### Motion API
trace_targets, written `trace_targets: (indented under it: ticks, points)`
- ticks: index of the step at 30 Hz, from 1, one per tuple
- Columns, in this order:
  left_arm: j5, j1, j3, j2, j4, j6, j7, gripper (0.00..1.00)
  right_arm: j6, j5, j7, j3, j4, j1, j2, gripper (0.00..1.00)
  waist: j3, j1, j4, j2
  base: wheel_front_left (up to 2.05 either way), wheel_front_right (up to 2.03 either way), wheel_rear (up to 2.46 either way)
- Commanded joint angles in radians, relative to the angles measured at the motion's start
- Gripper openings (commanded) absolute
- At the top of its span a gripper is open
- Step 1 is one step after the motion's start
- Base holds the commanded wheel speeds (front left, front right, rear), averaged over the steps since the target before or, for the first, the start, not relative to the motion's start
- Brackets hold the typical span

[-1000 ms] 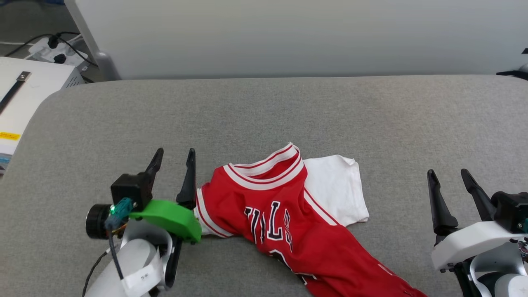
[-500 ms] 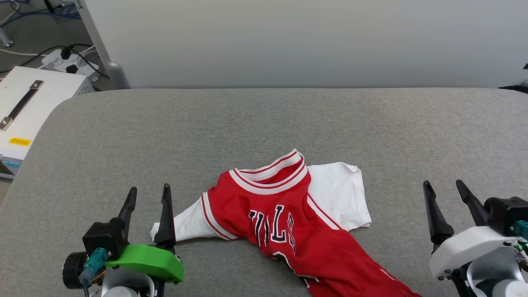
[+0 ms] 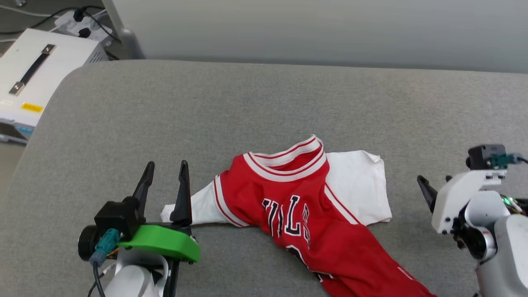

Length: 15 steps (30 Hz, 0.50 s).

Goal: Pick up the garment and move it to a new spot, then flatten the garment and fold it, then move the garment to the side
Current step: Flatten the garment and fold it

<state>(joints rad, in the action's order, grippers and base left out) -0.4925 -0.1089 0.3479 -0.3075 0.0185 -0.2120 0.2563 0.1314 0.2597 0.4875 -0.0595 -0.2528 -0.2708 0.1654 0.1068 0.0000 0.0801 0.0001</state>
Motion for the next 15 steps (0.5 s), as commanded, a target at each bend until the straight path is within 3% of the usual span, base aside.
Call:
trace_targets:
  ticks: [1,8,9,15]
  points:
    - [0.01,-0.028,-0.001,0.009,-0.001,0.012,0.005,1.0,-0.001,0.013,0.028,0.023,-0.021,-0.048,0.014,1.0,0.068,0.0,0.065,-0.0001,0.0,0.0,0.0]
    - [0.029,-0.076,-0.004,0.055,0.019,0.049,0.005,1.0,-0.001,0.056,0.154,0.167,-0.16,-0.232,0.067,1.0,0.128,0.0,0.126,-0.0001,0.0,0.0,0.0]
    - [0.036,-0.087,-0.007,0.074,0.033,0.066,0.005,1.0,-0.001,0.069,0.168,0.211,-0.23,-0.282,0.08,1.0,0.143,0.0,0.141,-0.0001,0.0,0.0,0.0]
    - [0.047,-0.093,-0.021,0.103,0.063,0.096,0.005,1.0,-0.001,0.105,0.285,0.277,-0.409,-0.289,0.079,1.0,0.156,0.0,0.16,-0.0001,0.0,0.0,0.0]
